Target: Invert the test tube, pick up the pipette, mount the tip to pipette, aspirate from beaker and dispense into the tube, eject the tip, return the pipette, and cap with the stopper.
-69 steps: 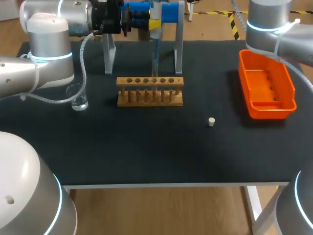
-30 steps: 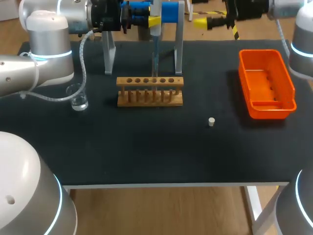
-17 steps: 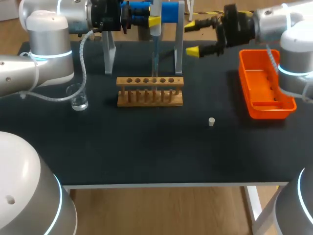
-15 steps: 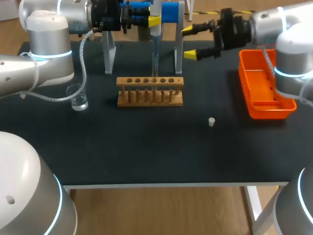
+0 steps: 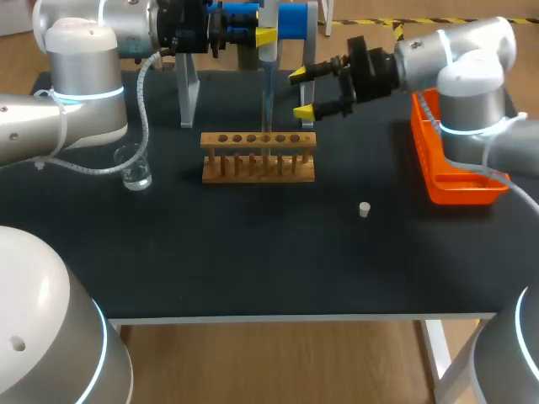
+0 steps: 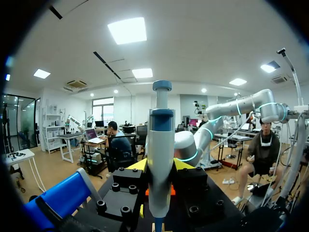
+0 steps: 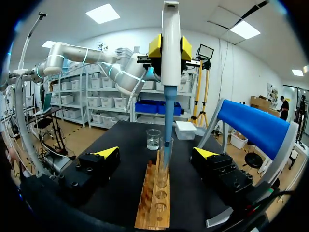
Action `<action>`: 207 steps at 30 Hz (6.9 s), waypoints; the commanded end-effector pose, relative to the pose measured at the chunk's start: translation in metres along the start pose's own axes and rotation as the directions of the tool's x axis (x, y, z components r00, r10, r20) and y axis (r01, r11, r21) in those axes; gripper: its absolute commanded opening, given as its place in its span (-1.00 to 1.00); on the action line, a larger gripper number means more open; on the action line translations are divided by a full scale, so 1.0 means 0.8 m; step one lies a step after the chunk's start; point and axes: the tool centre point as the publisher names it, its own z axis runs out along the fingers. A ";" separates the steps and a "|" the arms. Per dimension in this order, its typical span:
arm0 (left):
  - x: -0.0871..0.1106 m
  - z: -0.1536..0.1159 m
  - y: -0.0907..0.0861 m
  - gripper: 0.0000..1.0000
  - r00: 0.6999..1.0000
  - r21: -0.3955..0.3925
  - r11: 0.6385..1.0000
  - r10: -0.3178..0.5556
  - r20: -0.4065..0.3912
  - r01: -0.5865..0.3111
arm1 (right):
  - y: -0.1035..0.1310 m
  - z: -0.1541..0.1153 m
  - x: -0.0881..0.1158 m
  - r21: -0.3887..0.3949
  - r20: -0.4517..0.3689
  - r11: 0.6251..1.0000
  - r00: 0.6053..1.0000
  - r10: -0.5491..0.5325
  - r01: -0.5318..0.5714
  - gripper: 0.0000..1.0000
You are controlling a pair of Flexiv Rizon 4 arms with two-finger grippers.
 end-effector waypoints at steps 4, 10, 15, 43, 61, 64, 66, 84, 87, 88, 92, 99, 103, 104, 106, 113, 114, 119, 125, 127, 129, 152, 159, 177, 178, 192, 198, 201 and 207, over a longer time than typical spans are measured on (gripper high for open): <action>0.000 0.000 -0.001 -1.00 1.000 -0.001 1.000 -0.001 -0.001 0.001 | -0.012 0.026 -0.010 0.008 -0.047 1.000 0.999 0.011 -0.010 1.00; 0.000 0.000 -0.001 -1.00 1.000 -0.001 1.000 -0.001 -0.001 0.001 | -0.020 0.046 -0.008 0.022 -0.066 0.999 0.997 0.027 -0.025 1.00; 0.000 0.000 -0.001 -1.00 1.000 -0.001 1.000 -0.001 -0.001 0.001 | -0.025 0.062 -0.009 0.050 -0.073 0.998 0.997 0.029 -0.025 1.00; 0.000 0.000 -0.001 -1.00 1.000 -0.001 1.000 -0.001 -0.001 0.001 | -0.047 0.097 -0.008 0.172 0.046 0.985 0.999 0.005 -0.012 1.00; 0.000 0.000 -0.001 -1.00 1.000 -0.001 1.000 -0.001 -0.001 0.001 | -0.050 0.104 -0.007 0.202 0.076 0.979 0.997 0.015 -0.030 1.00; 0.000 0.000 -0.001 -1.00 1.000 -0.001 1.000 -0.001 -0.001 0.001 | -0.050 0.104 -0.008 0.201 0.082 0.979 0.996 0.020 -0.036 1.00; 0.000 0.000 -0.001 -1.00 1.000 -0.001 1.000 -0.001 -0.001 0.001 | -0.051 0.105 -0.010 0.205 0.094 0.978 0.995 0.024 -0.043 1.00; 0.000 0.000 -0.001 -1.00 1.000 -0.001 1.000 -0.001 -0.001 0.001 | -0.053 0.106 -0.012 0.233 0.124 0.971 0.992 0.027 -0.055 1.00; 0.000 0.000 -0.001 -1.00 1.000 -0.001 1.000 -0.001 -0.001 0.001 | -0.053 0.106 -0.012 0.233 0.124 0.971 0.992 0.027 -0.055 1.00; 0.000 0.000 -0.001 -1.00 1.000 -0.001 1.000 -0.001 -0.001 0.001 | -0.053 0.106 -0.012 0.233 0.124 0.971 0.992 0.027 -0.055 1.00; 0.000 0.000 -0.001 -1.00 1.000 -0.001 1.000 -0.001 -0.001 0.001 | -0.053 0.106 -0.012 0.233 0.124 0.971 0.992 0.027 -0.055 1.00; 0.000 0.000 -0.001 -1.00 1.000 -0.001 1.000 -0.001 -0.001 0.001 | -0.053 0.106 -0.012 0.233 0.124 0.971 0.992 0.027 -0.055 1.00; 0.000 0.000 -0.001 -1.00 1.000 -0.001 1.000 -0.001 -0.001 0.001 | -0.053 0.106 -0.012 0.233 0.124 0.971 0.992 0.027 -0.055 1.00; 0.000 0.000 -0.001 -1.00 1.000 -0.001 1.000 -0.001 -0.001 0.001 | -0.053 0.106 -0.012 0.233 0.124 0.971 0.992 0.027 -0.055 1.00; 0.000 0.000 -0.001 -1.00 1.000 -0.001 1.000 -0.001 -0.001 0.001 | -0.053 0.106 -0.012 0.233 0.124 0.971 0.992 0.027 -0.055 1.00; 0.000 0.000 -0.002 -1.00 1.000 -0.003 1.000 0.000 0.000 0.000 | -0.053 0.106 -0.012 0.233 0.124 0.971 0.992 0.027 -0.055 1.00; 0.000 0.000 -0.004 -1.00 1.000 -0.004 1.000 0.001 0.000 -0.001 | -0.053 0.106 -0.012 0.233 0.124 0.971 0.992 0.027 -0.055 1.00; 0.000 0.004 -0.010 -1.00 1.000 -0.011 1.000 0.006 -0.004 -0.006 | -0.053 0.106 -0.012 0.233 0.124 0.971 0.992 0.027 -0.055 1.00; 0.000 0.005 -0.016 -1.00 1.000 -0.017 1.000 0.011 -0.003 -0.011 | -0.053 0.106 -0.012 0.233 0.124 0.971 0.992 0.027 -0.055 1.00; 0.001 0.005 -0.018 -1.00 1.000 -0.018 1.000 0.012 -0.003 -0.012 | -0.053 0.106 -0.012 0.233 0.124 0.971 0.992 0.027 -0.055 1.00; 0.001 0.005 -0.019 -1.00 1.000 -0.021 1.000 0.014 -0.002 -0.014 | -0.053 0.106 -0.012 0.233 0.124 0.971 0.992 0.027 -0.055 1.00; 0.008 0.002 -0.039 -1.00 0.999 -0.035 0.999 0.035 0.009 -0.035 | -0.053 0.106 -0.012 0.233 0.124 0.971 0.992 0.027 -0.055 1.00; 0.008 0.006 -0.048 -1.00 0.999 -0.043 0.998 0.040 0.005 -0.040 | -0.053 0.106 -0.012 0.233 0.124 0.971 0.992 0.027 -0.055 1.00; 0.008 0.012 -0.070 -1.00 0.999 -0.064 0.997 0.046 0.000 -0.046 | -0.053 0.106 -0.012 0.233 0.124 0.971 0.992 0.027 -0.055 1.00; 0.008 0.012 -0.072 -1.00 0.999 -0.065 0.997 0.047 -0.001 -0.047 | -0.053 0.106 -0.012 0.233 0.124 0.971 0.992 0.027 -0.055 1.00; 0.012 0.018 -0.093 -1.00 0.998 -0.094 0.994 0.059 -0.003 -0.059 | -0.053 0.106 -0.012 0.233 0.124 0.971 0.992 0.027 -0.055 1.00; 0.017 0.022 -0.104 -1.00 0.997 -0.106 0.992 0.073 -0.001 -0.073 | -0.053 0.106 -0.012 0.233 0.124 0.971 0.992 0.027 -0.055 1.00; 0.023 0.024 -0.111 -1.00 0.996 -0.114 0.990 0.085 0.001 -0.084 | -0.053 0.106 -0.012 0.233 0.124 0.971 0.992 0.027 -0.055 1.00; 0.048 0.011 -0.123 -1.00 0.994 -0.133 0.986 0.107 0.031 -0.102 | -0.053 0.106 -0.012 0.233 0.124 0.971 0.992 0.027 -0.055 1.00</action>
